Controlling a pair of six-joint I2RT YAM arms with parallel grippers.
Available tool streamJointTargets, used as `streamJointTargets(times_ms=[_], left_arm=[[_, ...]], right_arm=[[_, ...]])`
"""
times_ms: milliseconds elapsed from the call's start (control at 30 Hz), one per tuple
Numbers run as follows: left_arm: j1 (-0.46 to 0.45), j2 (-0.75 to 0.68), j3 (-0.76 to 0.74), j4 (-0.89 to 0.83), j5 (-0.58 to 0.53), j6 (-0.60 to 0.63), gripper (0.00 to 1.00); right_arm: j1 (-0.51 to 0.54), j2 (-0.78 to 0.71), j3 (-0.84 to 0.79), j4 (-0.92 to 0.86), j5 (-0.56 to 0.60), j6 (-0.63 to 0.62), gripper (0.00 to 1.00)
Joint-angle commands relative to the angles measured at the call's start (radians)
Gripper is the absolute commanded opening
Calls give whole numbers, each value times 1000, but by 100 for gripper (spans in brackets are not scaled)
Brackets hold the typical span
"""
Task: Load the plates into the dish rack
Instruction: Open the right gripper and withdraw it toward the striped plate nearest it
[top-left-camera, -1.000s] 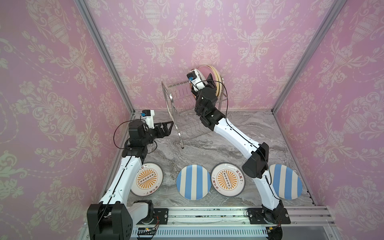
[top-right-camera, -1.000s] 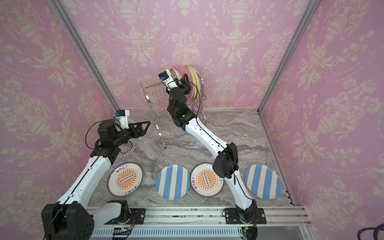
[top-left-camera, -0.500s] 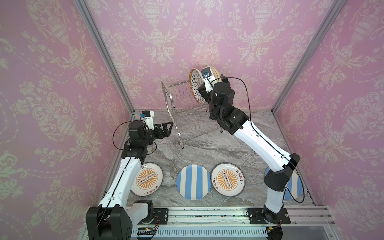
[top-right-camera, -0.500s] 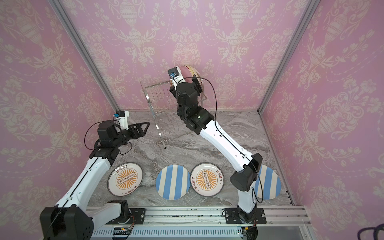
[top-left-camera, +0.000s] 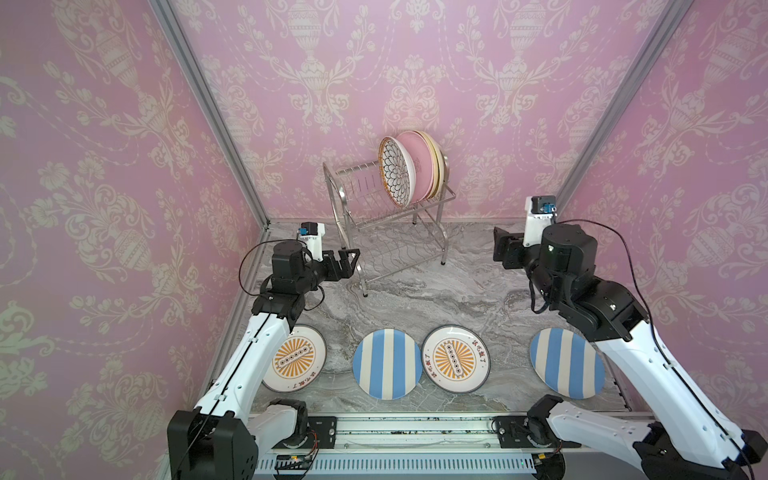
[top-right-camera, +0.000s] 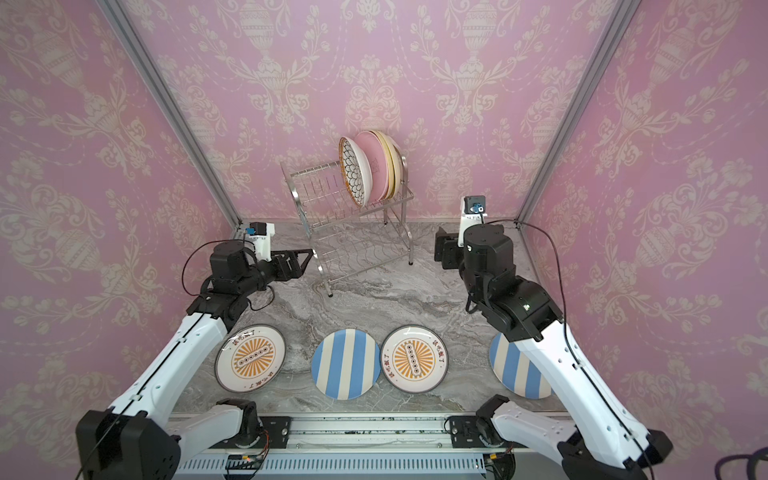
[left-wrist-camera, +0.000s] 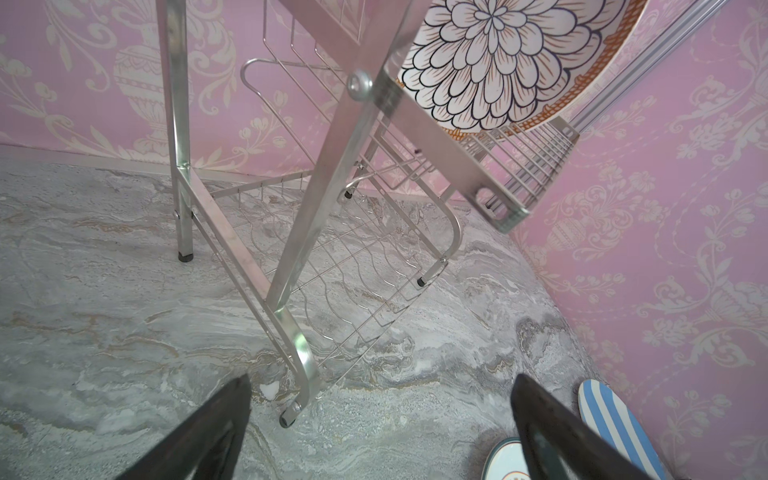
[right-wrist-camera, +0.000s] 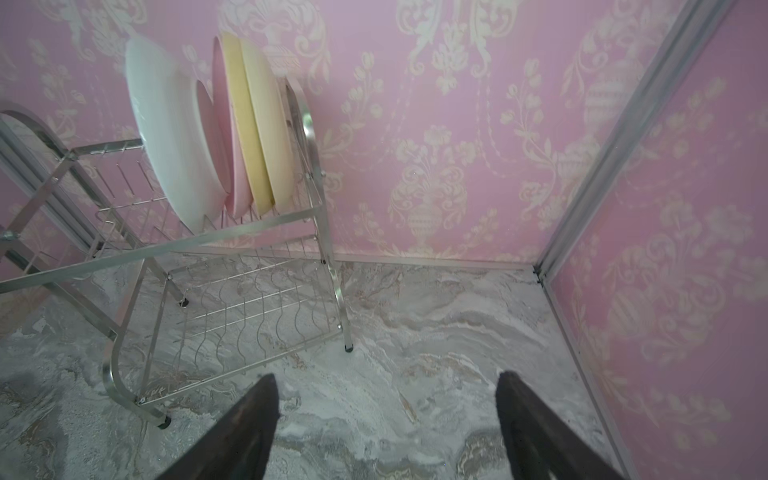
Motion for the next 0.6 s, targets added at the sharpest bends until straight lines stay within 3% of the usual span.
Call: streamJointTargets(times_ms=[0,167,267,367,567], left_arm=[[-38,5,-27,-34,-38,30,99],[-123,34,-54,-60,-55,42,99],[-146,49,-75,-36,-44,36,99],[-155,51,-92,0,-17,20,99],[-169,80,-132,80,68,44,99]], right_arm=[[-45,-84,-123,-240,-117,235,83],[-99,-160,-269,-429,-16,422,87],[-143,-176,-392,-412,-30,525,88],[-216,-182,-494,-364,-36,550,88],[-461,-167,-637,-220,-235,503,91]])
